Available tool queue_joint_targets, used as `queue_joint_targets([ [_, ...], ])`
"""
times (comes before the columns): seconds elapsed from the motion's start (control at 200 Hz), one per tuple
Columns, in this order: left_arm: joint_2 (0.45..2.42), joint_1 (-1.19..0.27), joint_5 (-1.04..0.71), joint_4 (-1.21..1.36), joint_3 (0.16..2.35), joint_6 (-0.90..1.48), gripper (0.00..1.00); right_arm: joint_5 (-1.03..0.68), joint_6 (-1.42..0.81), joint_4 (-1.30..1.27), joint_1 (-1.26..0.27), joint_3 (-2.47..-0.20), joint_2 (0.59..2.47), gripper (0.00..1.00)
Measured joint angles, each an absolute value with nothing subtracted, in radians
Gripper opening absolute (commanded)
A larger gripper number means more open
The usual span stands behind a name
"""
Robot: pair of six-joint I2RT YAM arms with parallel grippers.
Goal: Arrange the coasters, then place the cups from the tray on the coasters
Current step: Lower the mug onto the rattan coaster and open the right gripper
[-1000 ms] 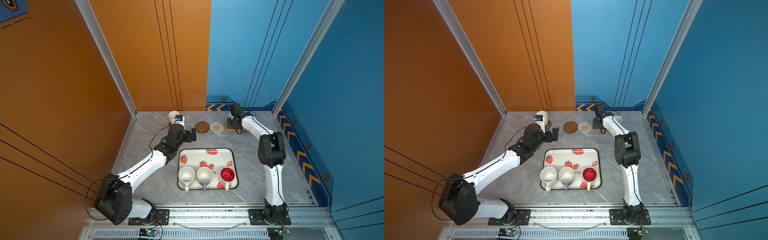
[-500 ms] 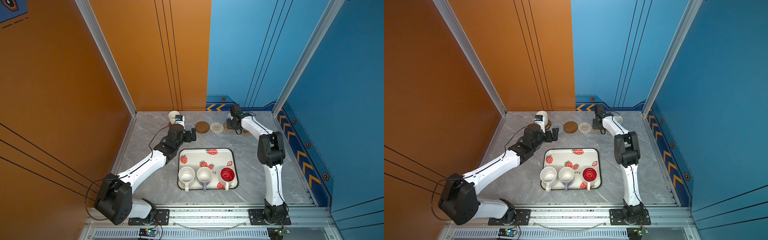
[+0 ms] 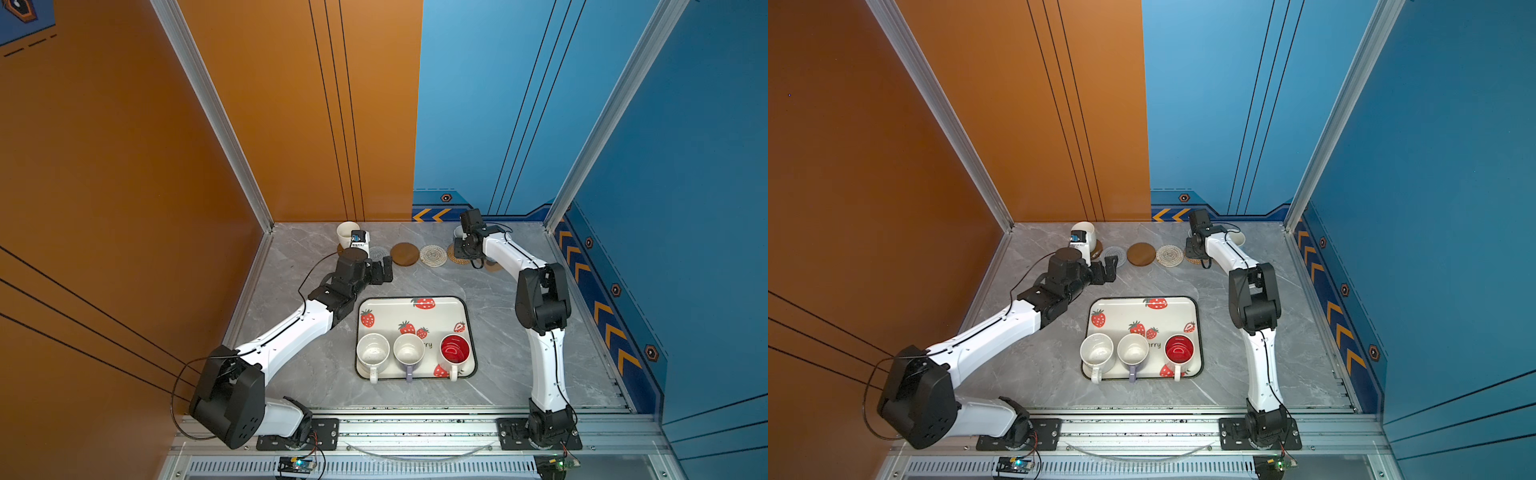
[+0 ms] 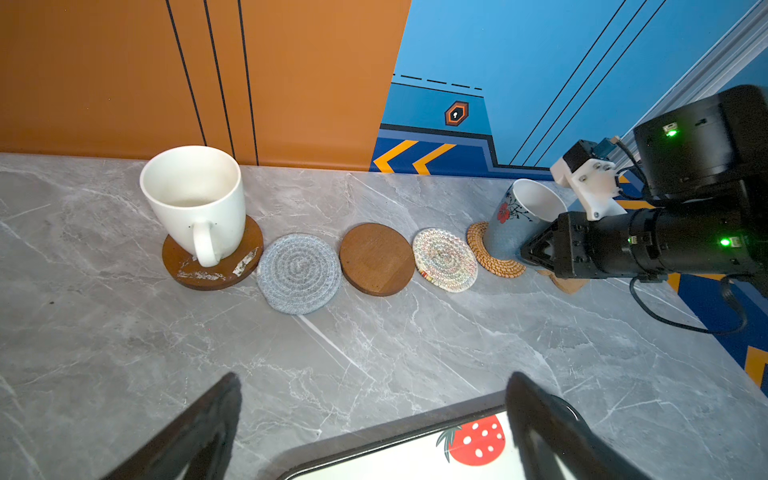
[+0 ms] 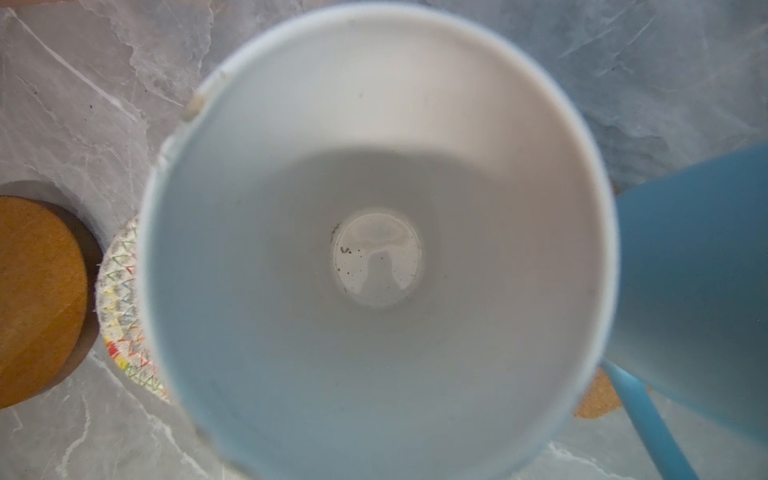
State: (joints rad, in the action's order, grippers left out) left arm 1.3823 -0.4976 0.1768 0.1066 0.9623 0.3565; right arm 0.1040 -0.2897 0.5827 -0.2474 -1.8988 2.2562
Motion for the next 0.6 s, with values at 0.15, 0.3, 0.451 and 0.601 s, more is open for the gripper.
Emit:
queue_joint_targets([
  [0.15, 1.382, -0.498, 0.174, 0.106, 0.962, 0.356, 1.00, 0.100, -0.294, 0.571, -0.247, -1.892, 2.256, 0.22],
  [0.3, 1.382, -0.498, 0.173, 0.106, 0.962, 0.356, 1.00, 0.096, -0.312, 0.553, -0.247, -1.870, 2.249, 0.37],
  [0.451, 1.382, -0.498, 0.171, 0.106, 0.962, 0.356, 1.00, 0.096, -0.314, 0.546, -0.246, -1.835, 2.219, 0.51],
  [0.601, 1.382, -0.498, 0.170, 0.106, 0.962, 0.356, 1.00, 0.096, -0.321, 0.537, -0.247, -1.796, 2.164, 0.66],
])
